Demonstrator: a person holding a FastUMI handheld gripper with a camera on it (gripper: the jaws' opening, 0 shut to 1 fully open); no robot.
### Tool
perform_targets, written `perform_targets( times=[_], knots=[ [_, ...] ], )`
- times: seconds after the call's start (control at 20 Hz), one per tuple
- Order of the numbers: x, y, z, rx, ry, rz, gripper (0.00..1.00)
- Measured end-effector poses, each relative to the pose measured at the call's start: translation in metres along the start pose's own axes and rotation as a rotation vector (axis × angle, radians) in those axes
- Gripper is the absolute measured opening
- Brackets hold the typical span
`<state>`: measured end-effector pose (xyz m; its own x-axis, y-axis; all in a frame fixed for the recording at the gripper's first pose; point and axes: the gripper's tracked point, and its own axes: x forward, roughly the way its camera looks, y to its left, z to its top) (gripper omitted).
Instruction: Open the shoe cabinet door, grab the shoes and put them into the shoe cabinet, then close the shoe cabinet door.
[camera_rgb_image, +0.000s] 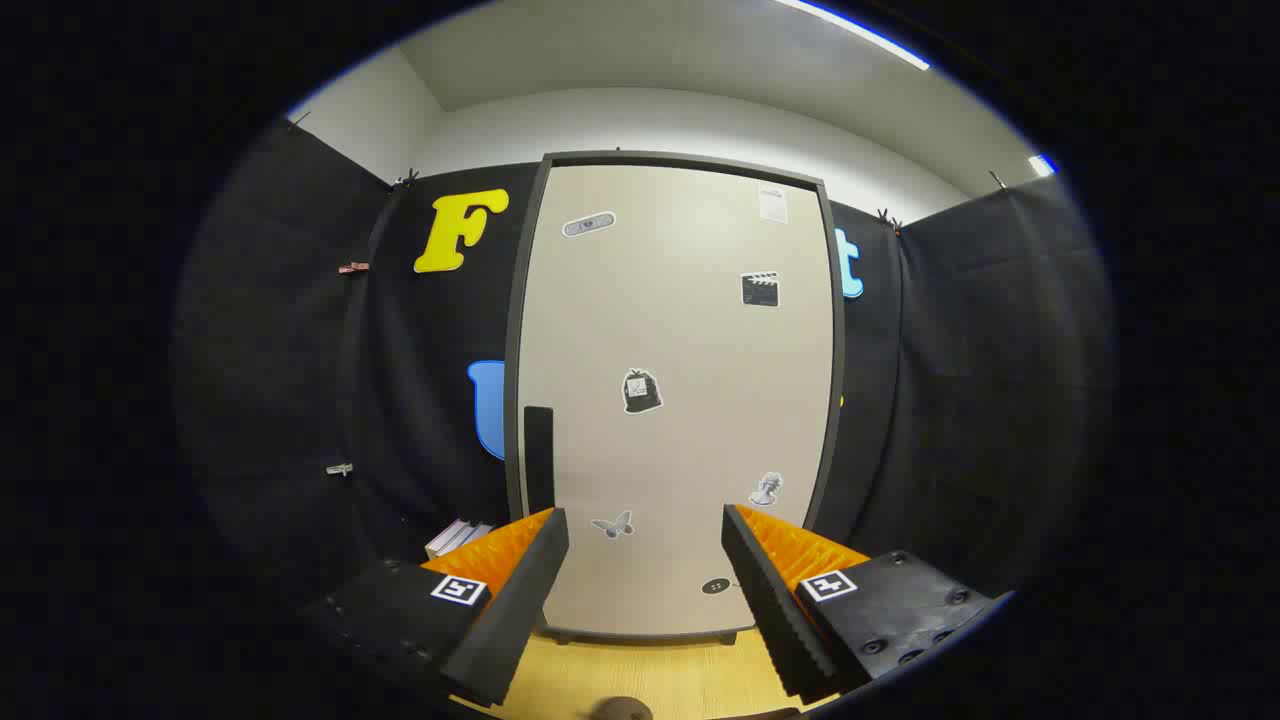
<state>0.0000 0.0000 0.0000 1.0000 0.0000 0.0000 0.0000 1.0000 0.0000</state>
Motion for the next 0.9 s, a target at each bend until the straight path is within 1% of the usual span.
perform_targets(
  times=[0.65, 0.9],
  knots=[
    [0.0034, -0.0014, -0.0035, 0.006, 0.018, -0.007, 0.98],
    [0.0104, 0.0073, -0.0099, 0.015, 0.036, 0.004, 0.98]
  ],
)
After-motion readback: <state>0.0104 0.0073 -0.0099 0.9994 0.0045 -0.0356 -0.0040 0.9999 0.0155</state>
